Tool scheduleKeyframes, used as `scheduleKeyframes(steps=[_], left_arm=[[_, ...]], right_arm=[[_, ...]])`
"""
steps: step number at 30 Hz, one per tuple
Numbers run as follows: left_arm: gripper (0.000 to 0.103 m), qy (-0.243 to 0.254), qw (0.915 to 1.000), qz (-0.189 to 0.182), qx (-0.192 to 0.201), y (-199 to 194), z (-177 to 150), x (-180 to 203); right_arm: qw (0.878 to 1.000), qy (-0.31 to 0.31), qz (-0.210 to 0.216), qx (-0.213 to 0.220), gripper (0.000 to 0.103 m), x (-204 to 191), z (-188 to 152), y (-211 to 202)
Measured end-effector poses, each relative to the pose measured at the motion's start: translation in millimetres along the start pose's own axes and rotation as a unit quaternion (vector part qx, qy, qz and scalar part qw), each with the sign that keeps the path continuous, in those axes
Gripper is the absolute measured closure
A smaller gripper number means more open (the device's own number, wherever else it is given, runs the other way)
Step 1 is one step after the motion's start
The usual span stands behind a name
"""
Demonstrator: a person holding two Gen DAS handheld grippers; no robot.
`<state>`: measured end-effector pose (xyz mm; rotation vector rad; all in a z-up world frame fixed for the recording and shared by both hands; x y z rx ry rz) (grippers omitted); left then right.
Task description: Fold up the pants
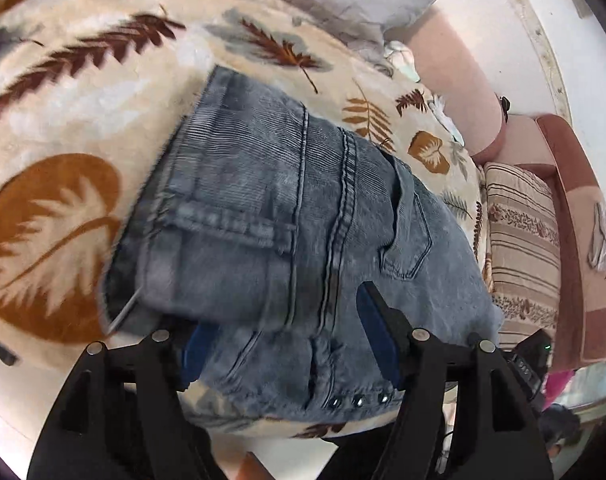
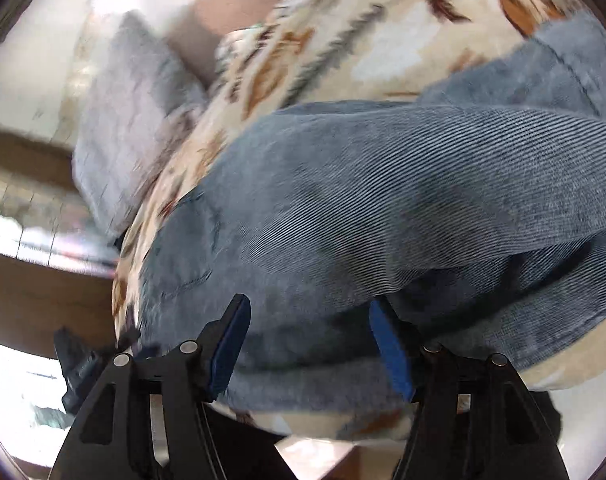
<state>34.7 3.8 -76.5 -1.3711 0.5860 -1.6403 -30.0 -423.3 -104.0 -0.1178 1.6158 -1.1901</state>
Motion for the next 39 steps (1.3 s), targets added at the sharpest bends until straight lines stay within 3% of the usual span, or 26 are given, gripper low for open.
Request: scheduleKeyframes(steps=[3, 4, 5, 6, 7, 8, 12, 15, 19, 21, 23, 25, 27, 28, 30, 34, 37, 39], left_arm=[[0.038, -0.004, 0.9997, -0.013, -0.020, 12, 13, 2], [0.049, -0.005, 0.9995, -0.022, -0.021, 11, 17, 4], [0.072, 0.000, 0.9993, -0.028, -0.026, 10, 23, 7], [0.082, 0.007, 0.9992, -0.025, -0.031, 9, 27, 8], [0.092, 0.013, 0.9989, -0.026, -0.037, 5, 32, 9], [0.093, 0.011, 0.9987, -0.032, -0.038, 1, 34, 9], [0.094, 0.018, 0.9988, -0.044, -0.014, -33, 20, 6], [0.094, 0.020, 0.9985, -0.050, -0.010, -47, -10, -1], [0.094, 0.004, 0.9999, -0.009, -0.011, -35, -45, -21], [0.093, -0.014, 0.9998, 0.011, -0.011, -26, -53, -29], [0.092, -0.016, 0.9998, 0.010, -0.011, -32, -56, -27], [0.089, 0.012, 0.9998, 0.017, 0.007, -45, -56, -18], [0.077, 0.042, 0.9986, 0.020, 0.024, -55, -54, -6], [0.066, 0.049, 0.9983, 0.015, 0.027, -57, -54, -1], [0.063, 0.052, 0.9983, 0.014, 0.024, -55, -52, 4], [0.063, 0.069, 0.9973, -0.005, 0.024, -68, -53, 17], [0.063, 0.088, 0.9944, -0.003, 0.058, -96, -51, 14], [0.060, 0.095, 0.9906, 0.023, 0.095, -116, -38, 7]], right_arm=[[0.999, 0.034, 0.006, 0.017, 0.039, 8, -2, 3], [0.999, 0.039, 0.013, 0.030, 0.042, 9, -2, 0], [0.998, 0.042, 0.021, 0.045, 0.056, 8, -1, -4], [0.997, 0.044, 0.022, 0.055, 0.083, 6, 1, -8], [0.997, 0.044, 0.030, 0.061, 0.094, 4, 4, -12], [0.996, 0.047, 0.041, 0.067, 0.096, 2, 4, -18], [0.993, 0.009, 0.071, 0.089, 0.097, -20, -11, -58], [0.994, -0.004, 0.076, 0.084, 0.097, -20, -40, -78], [0.998, 0.001, 0.049, 0.029, 0.097, 12, -69, -61], [0.999, 0.005, 0.038, 0.012, 0.092, 26, -71, -53], [0.998, 0.007, 0.051, 0.028, 0.089, 34, -69, -67], [0.996, 0.011, 0.063, 0.059, 0.080, 40, -68, -90], [0.990, 0.023, 0.050, 0.126, 0.062, 58, -59, -125], [0.986, 0.036, 0.036, 0.161, 0.060, 69, -49, -142], [0.979, 0.053, 0.014, 0.199, 0.057, 84, -27, -161], [0.976, 0.047, -0.046, 0.209, 0.055, 96, 29, -159], [0.971, 0.019, -0.102, 0.213, 0.054, 91, 66, -143], [0.966, -0.001, -0.137, 0.219, 0.052, 86, 82, -132]])
Point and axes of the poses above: each gripper's, at about its wrist camera, not at the fingertips, and y roughly the way its jaws point, x to its right, z to its top, the point moved 2 cm from there along y, roughly the way its jaws point, and after that the axes turned 6 degrees about y, right-handed, at the moved point
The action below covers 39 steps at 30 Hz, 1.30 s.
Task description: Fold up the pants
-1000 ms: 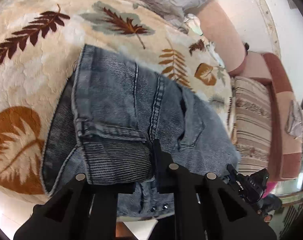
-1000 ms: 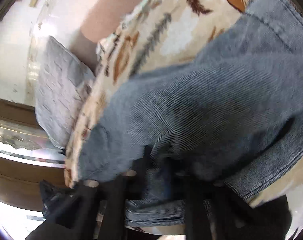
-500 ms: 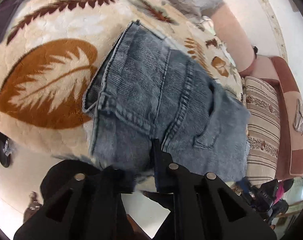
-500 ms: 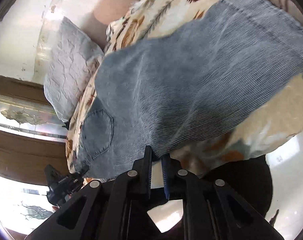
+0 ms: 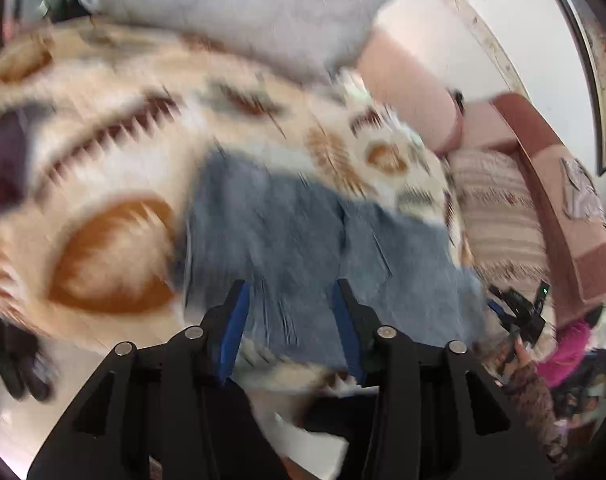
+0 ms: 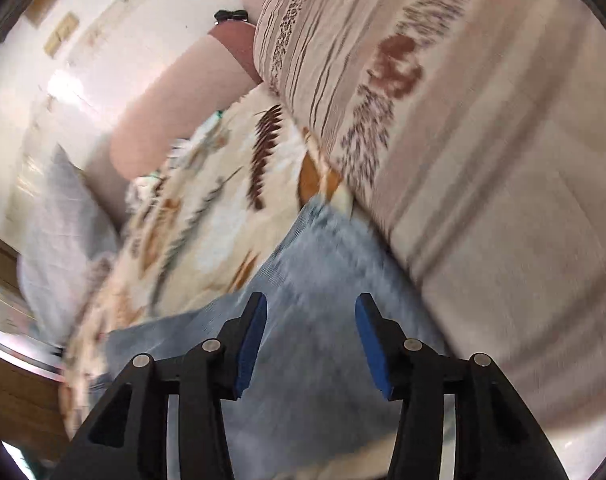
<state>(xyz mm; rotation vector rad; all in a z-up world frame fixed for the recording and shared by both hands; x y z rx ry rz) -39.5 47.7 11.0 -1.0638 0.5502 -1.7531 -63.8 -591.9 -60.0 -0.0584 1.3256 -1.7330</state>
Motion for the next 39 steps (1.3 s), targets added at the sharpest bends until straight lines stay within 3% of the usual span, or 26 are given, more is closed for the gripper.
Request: scheduleKeyframes(steps=[4, 5, 7, 8, 9, 11, 12, 15, 18, 21, 22, 25, 27, 28, 29, 30, 32, 35, 39], left_arm=[[0.045, 0.022, 0.9975, 0.062, 0.024, 10, 47, -23], [0.042, 0.028, 0.9972, 0.067, 0.015, 22, 55, -27], [0.041, 0.031, 0.9964, 0.070, -0.035, 62, 67, -37], [0.043, 0.024, 0.9961, 0.061, -0.059, 78, 68, -41], [0.045, 0.007, 0.9952, 0.043, -0.088, 96, 67, -44], [0.080, -0.015, 0.9932, -0.002, -0.115, 112, 62, -42], [0.083, -0.010, 0.9933, -0.014, -0.115, 114, 61, -36], [0.083, 0.027, 0.9962, 0.016, -0.081, 111, 60, -18], [0.083, 0.039, 0.9936, 0.049, -0.094, 123, 57, -15], [0.083, 0.035, 0.9919, 0.068, -0.102, 124, 56, -19], [0.083, 0.032, 0.9923, 0.071, -0.096, 118, 56, -21], [0.083, 0.026, 0.9948, 0.055, -0.081, 94, 56, -22], [0.079, 0.032, 0.9968, 0.031, -0.066, 71, 49, -14], [0.068, 0.035, 0.9973, 0.018, -0.062, 61, 43, -12], [0.051, 0.035, 0.9977, 0.002, -0.058, 51, 35, -9], [0.044, 0.033, 0.9976, -0.018, -0.057, 42, 24, -6], [0.042, 0.030, 0.9958, -0.051, -0.070, 36, 3, -1], [0.041, 0.006, 0.9913, -0.083, -0.101, 48, -20, 3], [0.041, -0.063, 0.9836, -0.090, -0.143, 75, -32, -9]], right_arm=[[0.998, -0.046, -0.042, -0.003, 0.047, -7, 11, 28], [0.997, -0.057, -0.050, -0.013, 0.042, -9, 11, 37], [0.995, -0.075, -0.067, -0.026, 0.041, -8, 6, 44], [0.993, -0.090, -0.076, -0.031, 0.044, -10, 4, 47], [0.989, -0.111, -0.092, -0.031, 0.065, -14, 2, 49], [0.984, -0.145, -0.102, -0.034, 0.097, -24, 4, 49], [0.983, -0.159, -0.094, -0.021, 0.097, -32, 8, 41], [0.985, -0.156, -0.056, 0.047, 0.097, -50, 27, 9], [0.986, -0.143, -0.082, 0.034, 0.097, -44, 40, 28], [0.983, -0.129, -0.127, -0.038, 0.088, -25, 33, 70], [0.983, -0.125, -0.131, -0.042, 0.087, -21, 30, 73], [0.990, -0.109, -0.091, -0.004, 0.081, -18, 23, 39], [0.993, -0.099, -0.057, 0.013, 0.066, -17, 15, 10], [0.994, -0.095, -0.040, 0.017, 0.063, -16, 9, -2], [0.996, -0.089, -0.021, 0.015, 0.055, -10, -3, -20], [0.996, -0.083, -0.012, 0.012, 0.045, -6, -11, -29], [0.998, -0.061, 0.002, -0.007, 0.037, 9, -31, -40], [0.998, -0.004, 0.027, -0.049, 0.037, 38, -63, -35], [0.993, 0.074, 0.055, -0.078, 0.037, 59, -77, -10]])
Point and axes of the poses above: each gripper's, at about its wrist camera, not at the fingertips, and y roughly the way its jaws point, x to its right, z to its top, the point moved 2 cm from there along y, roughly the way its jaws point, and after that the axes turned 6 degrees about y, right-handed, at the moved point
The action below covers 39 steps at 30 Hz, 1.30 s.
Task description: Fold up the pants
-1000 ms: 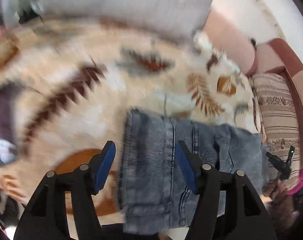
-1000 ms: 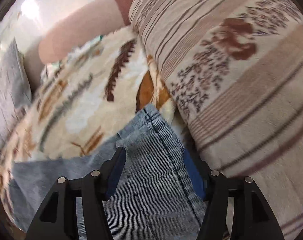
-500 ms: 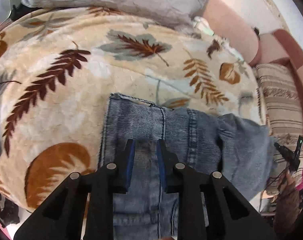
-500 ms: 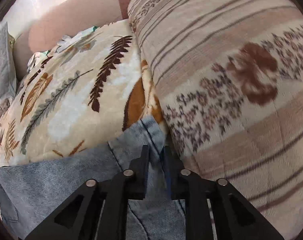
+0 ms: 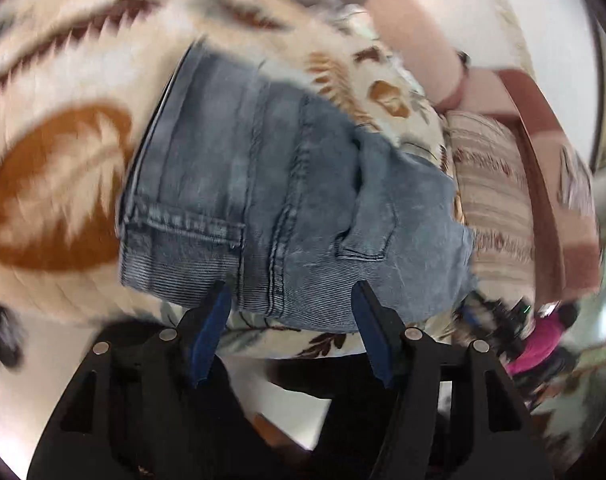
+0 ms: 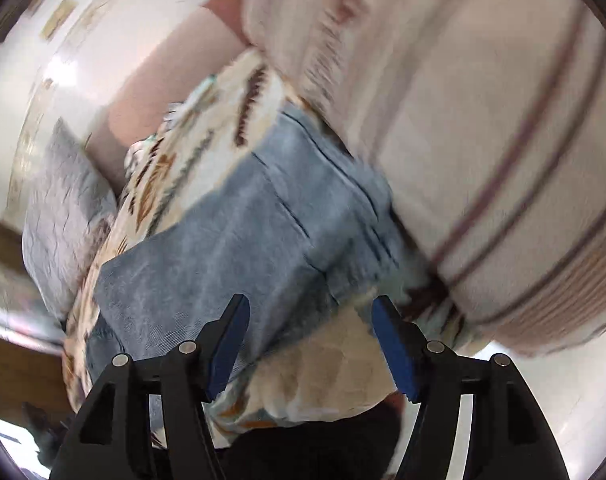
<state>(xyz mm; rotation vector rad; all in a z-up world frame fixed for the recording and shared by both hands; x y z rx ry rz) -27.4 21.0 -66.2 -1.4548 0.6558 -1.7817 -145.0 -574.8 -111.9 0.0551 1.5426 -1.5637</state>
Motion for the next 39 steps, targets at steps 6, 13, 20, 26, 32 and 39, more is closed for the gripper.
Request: scheduleKeyframes(steps=[6, 13, 20, 26, 32, 39], left_arm=[[0.039, -0.067, 0.9973, -0.027, -0.012, 8, -5, -17], [0.024, -0.089, 0.9959, -0.014, -0.007, 14, -15, -30], [0.028, -0.115, 0.9930, -0.029, 0.004, 36, 4, -31], [0.085, -0.097, 0.9936, -0.041, 0.041, 25, 17, -23], [0.088, -0.082, 0.9893, -0.072, 0.097, -9, 37, -16], [0.088, -0.056, 0.9801, -0.065, 0.179, -64, 83, 1]], right_arm=[[0.996, 0.083, 0.029, -0.026, 0.035, 15, -7, 21], [0.994, 0.096, 0.040, -0.024, 0.027, 7, -12, 31], [0.994, 0.097, 0.045, -0.010, 0.022, -3, -11, 36], [0.996, 0.078, 0.053, 0.006, 0.048, -16, -13, 42], [0.995, 0.028, 0.092, 0.028, 0.096, -62, -2, 14], [0.985, -0.038, 0.155, 0.063, 0.096, -159, 34, -31]])
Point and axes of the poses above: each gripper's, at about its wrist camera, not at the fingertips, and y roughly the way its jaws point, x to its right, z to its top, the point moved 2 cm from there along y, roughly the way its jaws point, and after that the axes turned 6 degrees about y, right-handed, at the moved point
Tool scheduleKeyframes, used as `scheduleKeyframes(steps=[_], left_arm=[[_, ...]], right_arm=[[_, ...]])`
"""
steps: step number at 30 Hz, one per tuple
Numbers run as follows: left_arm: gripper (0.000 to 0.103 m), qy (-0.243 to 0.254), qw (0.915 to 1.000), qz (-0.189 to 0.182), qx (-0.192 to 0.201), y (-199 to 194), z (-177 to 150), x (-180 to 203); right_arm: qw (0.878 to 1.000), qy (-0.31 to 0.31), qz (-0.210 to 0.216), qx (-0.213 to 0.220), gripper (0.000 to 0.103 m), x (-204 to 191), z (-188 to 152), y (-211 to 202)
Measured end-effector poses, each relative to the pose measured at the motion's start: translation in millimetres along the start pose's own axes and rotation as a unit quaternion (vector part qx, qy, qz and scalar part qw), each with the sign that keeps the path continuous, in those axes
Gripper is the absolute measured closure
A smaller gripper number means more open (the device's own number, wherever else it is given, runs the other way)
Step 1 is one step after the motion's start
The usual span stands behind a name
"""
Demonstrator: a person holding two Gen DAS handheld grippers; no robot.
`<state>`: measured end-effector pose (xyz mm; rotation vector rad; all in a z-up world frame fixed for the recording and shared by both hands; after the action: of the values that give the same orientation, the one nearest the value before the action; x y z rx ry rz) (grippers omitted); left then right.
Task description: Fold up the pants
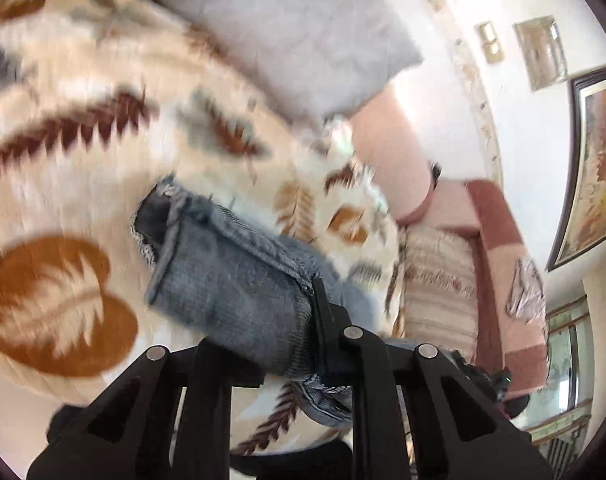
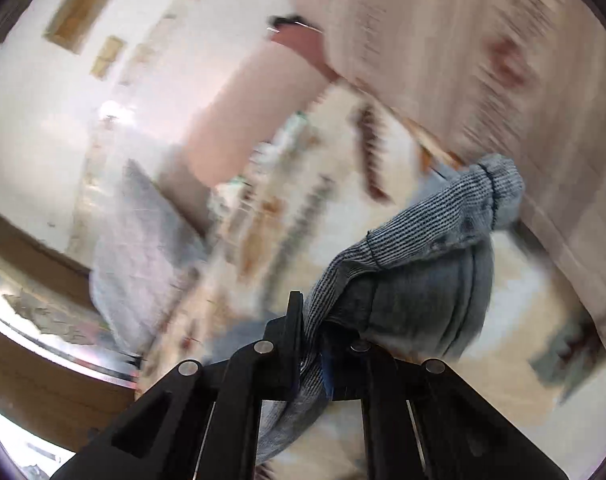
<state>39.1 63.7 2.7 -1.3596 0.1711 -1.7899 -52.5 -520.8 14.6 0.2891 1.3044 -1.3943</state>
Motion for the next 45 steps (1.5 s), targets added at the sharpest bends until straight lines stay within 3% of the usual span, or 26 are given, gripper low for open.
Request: scheduleKeyframes(steps=[3, 6, 8, 10, 12, 14, 16, 17, 18, 20, 22, 24, 25, 26, 27, 29, 30, 31, 33, 34, 36, 38, 39, 41, 43, 45], left_arm=[[0.088, 0.027, 0.9978, 0.005, 0.060, -36, 17, 6], [0.088, 0.058, 0.9937, 0.032, 0.090, -61, 11, -10], [0.087, 0.069, 0.9924, 0.067, 0.076, -58, -5, -34], [0.087, 0.031, 0.9936, 0.108, 0.016, -36, -26, -79], [0.087, -0.029, 0.9925, 0.113, -0.036, -15, -44, -117], [0.085, -0.055, 0.9917, 0.111, -0.035, -14, -52, -134], [0.083, -0.063, 0.9927, 0.098, -0.029, -18, -52, -135], [0.083, -0.060, 0.9928, 0.100, -0.028, -18, -51, -134], [0.083, -0.054, 0.9927, 0.104, -0.030, -17, -50, -132], [0.072, -0.045, 0.9920, 0.113, -0.034, -12, -47, -128], [0.070, -0.045, 0.9914, 0.117, -0.037, -12, -48, -125], [0.070, -0.043, 0.9906, 0.125, -0.037, -10, -49, -121], [0.070, -0.042, 0.9903, 0.127, -0.038, -10, -49, -118], [0.070, -0.044, 0.9908, 0.122, -0.037, -13, -49, -115], [0.070, -0.044, 0.9916, 0.116, -0.035, -14, -48, -112], [0.070, -0.029, 0.9924, 0.115, -0.030, -16, -48, -104], [0.070, -0.018, 0.9919, 0.121, -0.033, -13, -49, -101], [0.070, -0.012, 0.9908, 0.129, -0.038, -10, -51, -100], [0.070, -0.012, 0.9884, 0.143, -0.050, -1, -56, -105], [0.070, -0.018, 0.9874, 0.146, -0.058, 2, -59, -110], [0.068, -0.034, 0.9870, 0.142, -0.067, 3, -64, -120], [0.068, -0.032, 0.9872, 0.136, -0.076, -6, -67, -123], [0.068, -0.022, 0.9872, 0.136, -0.080, -13, -68, -122], [0.068, 0.020, 0.9872, 0.131, -0.089, -33, -72, -114], [0.068, 0.070, 0.9846, 0.133, -0.090, -55, -76, -104], [0.068, 0.109, 0.9814, 0.138, -0.078, -73, -72, -92]], right_arm=[[0.998, -0.043, 0.053, 0.019, 0.096, -51, 5, -16], [0.995, -0.083, 0.058, -0.001, 0.096, -62, -15, -20], [0.994, -0.095, 0.034, -0.036, 0.096, -45, -41, -8], [0.992, -0.083, -0.009, -0.092, 0.096, -7, -73, 17], [0.986, -0.049, -0.055, -0.149, 0.094, 39, -100, 43], [0.983, -0.013, -0.072, -0.169, 0.090, 68, -110, 52], [0.986, 0.037, -0.038, -0.159, 0.087, 84, -106, 44], [0.987, 0.046, -0.035, -0.149, 0.074, 86, -100, 40], [0.989, 0.050, -0.031, -0.139, 0.067, 88, -95, 36], [0.990, 0.064, -0.031, -0.126, 0.067, 92, -87, 36], [0.986, 0.082, -0.047, -0.138, 0.065, 96, -87, 50], [0.983, 0.114, -0.035, -0.139, 0.061, 101, -90, 62], [0.982, 0.124, -0.031, -0.136, 0.062, 101, -90, 66], [0.983, 0.129, -0.033, -0.124, 0.078, 101, -85, 66], [0.986, 0.119, -0.024, -0.113, 0.093, 96, -80, 61], [0.996, 0.056, -0.009, -0.076, 0.093, 72, -63, 43], [0.999, -0.006, -0.010, -0.051, 0.093, 50, -56, 31], [0.997, -0.074, -0.020, -0.028, 0.093, 31, -55, 21], [0.986, -0.154, -0.058, -0.009, 0.091, 19, -62, 13], [0.985, -0.153, -0.080, -0.023, 0.089, 30, -65, 19], [0.987, -0.088, -0.116, -0.069, 0.086, 73, -67, 33], [0.989, 0.006, -0.109, -0.099, 0.083, 117, -72, 30], [0.990, 0.036, -0.102, -0.096, 0.075, 129, -75, 22], [0.990, 0.052, -0.104, -0.078, 0.073, 137, -74, 1], [0.989, 0.040, -0.139, -0.023, 0.072, 134, -59, -36], [0.990, 0.018, -0.136, 0.014, 0.071, 115, -43, -57]])
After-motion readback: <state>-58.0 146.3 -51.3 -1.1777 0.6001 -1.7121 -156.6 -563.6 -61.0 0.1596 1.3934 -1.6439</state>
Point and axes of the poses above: each gripper's, at about its wrist camera, not at the fingertips, and y roughly the way its jaws point, x to its right, z to its top, the point moved 2 cm from there along y, roughly the way its jaws point, and after that the axes turned 6 degrees about y, right-handed, at the moved point
